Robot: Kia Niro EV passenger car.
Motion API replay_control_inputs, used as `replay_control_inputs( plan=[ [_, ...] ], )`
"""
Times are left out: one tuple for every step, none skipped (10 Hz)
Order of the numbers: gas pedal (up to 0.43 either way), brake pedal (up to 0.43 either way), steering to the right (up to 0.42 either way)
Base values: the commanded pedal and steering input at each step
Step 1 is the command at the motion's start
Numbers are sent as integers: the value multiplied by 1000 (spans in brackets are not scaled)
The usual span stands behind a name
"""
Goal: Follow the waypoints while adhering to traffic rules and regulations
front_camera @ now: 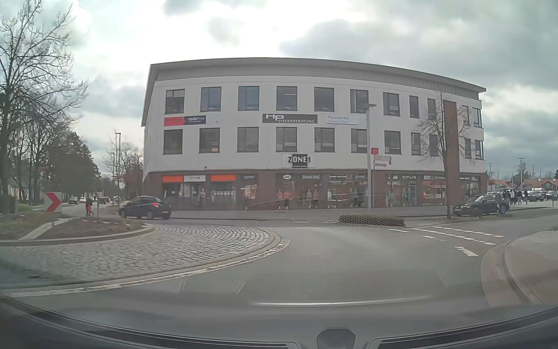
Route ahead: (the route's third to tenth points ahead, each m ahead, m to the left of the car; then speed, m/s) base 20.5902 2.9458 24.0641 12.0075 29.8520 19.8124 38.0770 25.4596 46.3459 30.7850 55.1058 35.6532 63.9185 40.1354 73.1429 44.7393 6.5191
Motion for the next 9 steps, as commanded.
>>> replay_control_inputs(
  plan=[
    [28,0,156],
    [28,0,146],
    [47,0,130],
    [59,0,116],
    [67,0,93],
    [67,0,70],
    [67,0,47],
    [87,0,19],
    [87,0,-6]
  ],
)
